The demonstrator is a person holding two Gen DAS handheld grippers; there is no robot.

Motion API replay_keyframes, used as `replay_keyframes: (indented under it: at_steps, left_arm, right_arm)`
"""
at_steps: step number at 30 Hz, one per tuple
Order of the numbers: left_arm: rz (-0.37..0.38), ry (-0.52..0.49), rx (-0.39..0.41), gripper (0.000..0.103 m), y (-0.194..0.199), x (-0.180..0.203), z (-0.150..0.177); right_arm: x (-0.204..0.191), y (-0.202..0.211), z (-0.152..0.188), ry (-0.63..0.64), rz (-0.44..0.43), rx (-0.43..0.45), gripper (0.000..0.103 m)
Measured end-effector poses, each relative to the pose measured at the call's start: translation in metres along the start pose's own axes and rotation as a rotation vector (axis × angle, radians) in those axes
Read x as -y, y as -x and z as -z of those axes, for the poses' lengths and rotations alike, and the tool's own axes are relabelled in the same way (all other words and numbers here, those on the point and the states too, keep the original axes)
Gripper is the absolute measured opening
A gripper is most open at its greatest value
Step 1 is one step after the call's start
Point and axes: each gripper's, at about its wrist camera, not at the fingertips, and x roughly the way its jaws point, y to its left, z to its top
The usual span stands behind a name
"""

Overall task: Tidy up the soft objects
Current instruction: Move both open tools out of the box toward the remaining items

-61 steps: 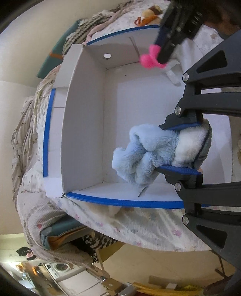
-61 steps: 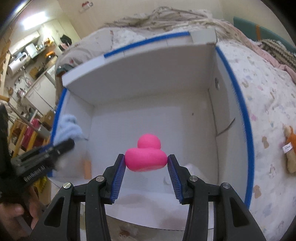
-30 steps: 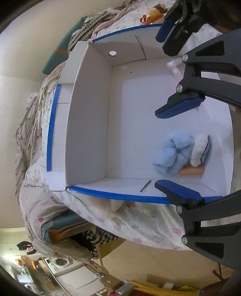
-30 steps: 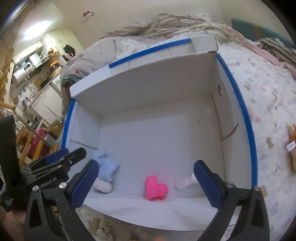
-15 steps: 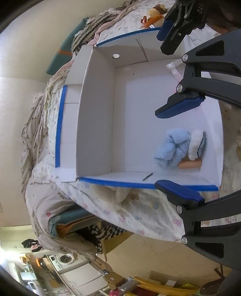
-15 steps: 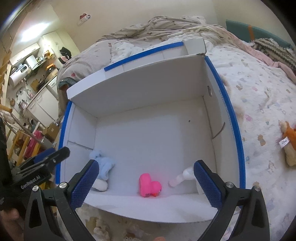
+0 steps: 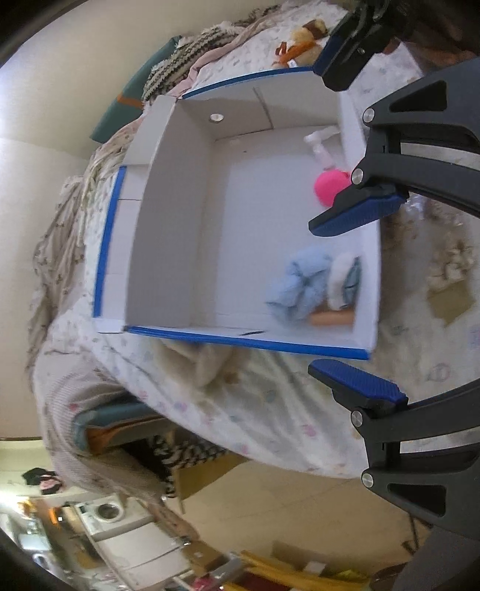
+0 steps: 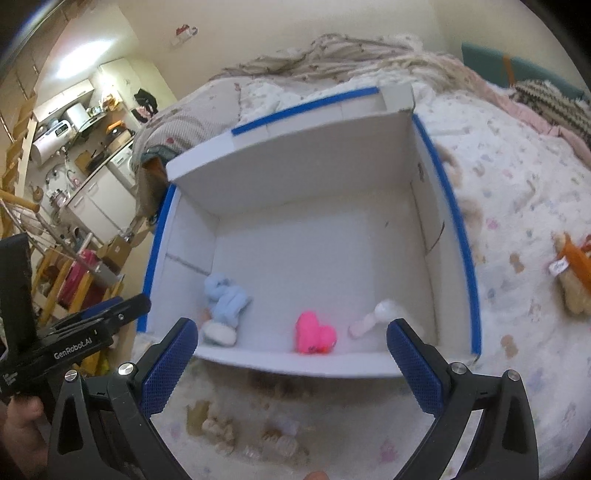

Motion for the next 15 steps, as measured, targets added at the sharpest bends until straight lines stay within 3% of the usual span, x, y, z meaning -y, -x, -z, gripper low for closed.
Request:
replay_keyframes:
  at_steps: [4, 9, 15]
  left_arm:
    - [-0.002, 0.012, -0.052, 0.066, 0.001, -0.005, 0.011]
    - [0.034, 0.035, -0.172, 0.066, -0.010, -0.007, 0.030]
    - [0.001, 0.014, -0.228, 0.066, -0.018, -0.003, 0.048]
  right_arm:
    - [-0.008, -0.001, 0.009, 0.016, -0.017, -0.031, 0.103]
    - [-0.012, -0.016, 0.019, 0.011, -0.074, -0.147, 0.103]
    - [-0.008, -0.029, 0.027, 0.022, 0.015, -0.218, 0.103]
